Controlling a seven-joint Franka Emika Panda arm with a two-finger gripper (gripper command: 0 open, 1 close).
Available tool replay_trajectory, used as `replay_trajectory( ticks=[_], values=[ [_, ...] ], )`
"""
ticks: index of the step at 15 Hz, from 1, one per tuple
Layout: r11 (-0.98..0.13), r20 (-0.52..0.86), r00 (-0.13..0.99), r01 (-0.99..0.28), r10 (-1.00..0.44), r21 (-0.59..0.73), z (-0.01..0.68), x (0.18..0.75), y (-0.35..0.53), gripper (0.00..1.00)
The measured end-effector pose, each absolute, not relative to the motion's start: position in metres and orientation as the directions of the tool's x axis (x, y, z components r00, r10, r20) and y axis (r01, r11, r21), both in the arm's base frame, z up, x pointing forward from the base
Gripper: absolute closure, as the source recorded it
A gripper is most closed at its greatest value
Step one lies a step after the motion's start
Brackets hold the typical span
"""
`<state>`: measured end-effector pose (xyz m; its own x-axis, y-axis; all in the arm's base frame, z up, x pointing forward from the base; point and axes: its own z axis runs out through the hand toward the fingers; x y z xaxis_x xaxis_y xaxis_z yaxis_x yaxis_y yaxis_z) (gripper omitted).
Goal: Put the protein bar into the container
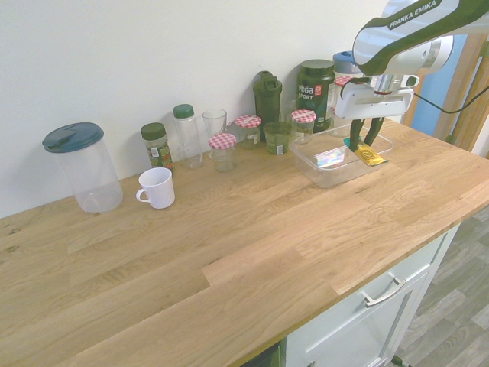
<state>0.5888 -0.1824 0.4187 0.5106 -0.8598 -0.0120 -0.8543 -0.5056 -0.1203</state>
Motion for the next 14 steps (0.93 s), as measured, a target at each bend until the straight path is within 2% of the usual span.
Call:
replay_trajectory(
  ticks=[9,14],
  values=[
    [-0.503,0.018,0.505,-0.853,-0.863,-0.138,0.441,0.601,-0.19,0.0],
    [-0.549,0.09,0.542,-0.815,-0.835,-0.182,0.537,0.582,-0.222,0.0]
  ],
)
